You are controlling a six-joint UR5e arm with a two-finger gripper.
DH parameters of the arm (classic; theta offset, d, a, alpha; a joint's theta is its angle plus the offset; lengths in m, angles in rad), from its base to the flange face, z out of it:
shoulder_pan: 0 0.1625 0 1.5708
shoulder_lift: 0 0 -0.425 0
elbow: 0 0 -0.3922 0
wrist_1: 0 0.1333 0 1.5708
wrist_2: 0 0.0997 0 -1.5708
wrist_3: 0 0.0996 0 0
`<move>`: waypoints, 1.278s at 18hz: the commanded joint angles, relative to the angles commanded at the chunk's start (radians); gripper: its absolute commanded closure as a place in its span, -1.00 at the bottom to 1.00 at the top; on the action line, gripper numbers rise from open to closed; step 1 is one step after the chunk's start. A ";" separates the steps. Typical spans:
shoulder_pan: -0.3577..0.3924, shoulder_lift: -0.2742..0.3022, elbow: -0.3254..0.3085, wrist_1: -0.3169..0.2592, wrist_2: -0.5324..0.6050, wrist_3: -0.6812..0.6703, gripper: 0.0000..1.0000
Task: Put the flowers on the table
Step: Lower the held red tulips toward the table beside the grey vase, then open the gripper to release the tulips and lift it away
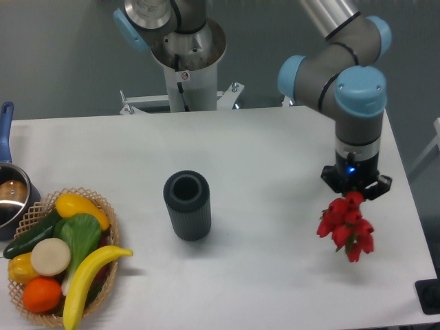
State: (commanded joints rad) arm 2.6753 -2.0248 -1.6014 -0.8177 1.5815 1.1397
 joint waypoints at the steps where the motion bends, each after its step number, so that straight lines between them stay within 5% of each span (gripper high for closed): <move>1: -0.015 -0.003 -0.008 0.002 0.000 0.003 0.83; 7: -0.055 -0.035 -0.008 0.014 -0.009 0.011 -0.35; 9: -0.057 -0.035 -0.003 0.014 -0.012 0.014 -1.00; 23: 0.032 -0.037 0.004 0.054 -0.009 0.101 -1.00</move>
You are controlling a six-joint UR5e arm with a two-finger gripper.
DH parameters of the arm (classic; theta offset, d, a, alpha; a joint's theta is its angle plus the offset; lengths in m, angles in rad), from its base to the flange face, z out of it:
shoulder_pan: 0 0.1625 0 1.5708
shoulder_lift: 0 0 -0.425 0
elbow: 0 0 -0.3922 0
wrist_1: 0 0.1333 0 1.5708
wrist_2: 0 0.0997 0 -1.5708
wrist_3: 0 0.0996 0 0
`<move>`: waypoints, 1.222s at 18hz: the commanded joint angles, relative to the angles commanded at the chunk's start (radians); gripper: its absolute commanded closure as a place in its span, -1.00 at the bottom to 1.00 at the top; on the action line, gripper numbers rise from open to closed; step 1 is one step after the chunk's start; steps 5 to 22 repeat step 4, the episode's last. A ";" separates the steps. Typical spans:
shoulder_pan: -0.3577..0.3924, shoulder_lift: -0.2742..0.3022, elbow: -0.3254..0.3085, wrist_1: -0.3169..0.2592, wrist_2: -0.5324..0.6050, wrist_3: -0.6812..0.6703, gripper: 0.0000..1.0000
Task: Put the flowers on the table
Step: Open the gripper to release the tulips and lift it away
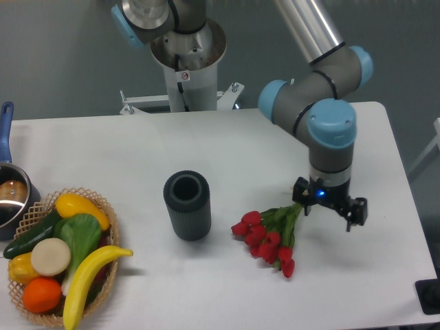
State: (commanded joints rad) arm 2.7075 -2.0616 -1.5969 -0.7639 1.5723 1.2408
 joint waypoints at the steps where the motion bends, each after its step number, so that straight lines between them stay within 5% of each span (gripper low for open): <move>1: 0.005 -0.006 0.002 0.000 0.000 0.017 -1.00; 22: 0.044 -0.006 0.003 -0.002 -0.015 0.029 -1.00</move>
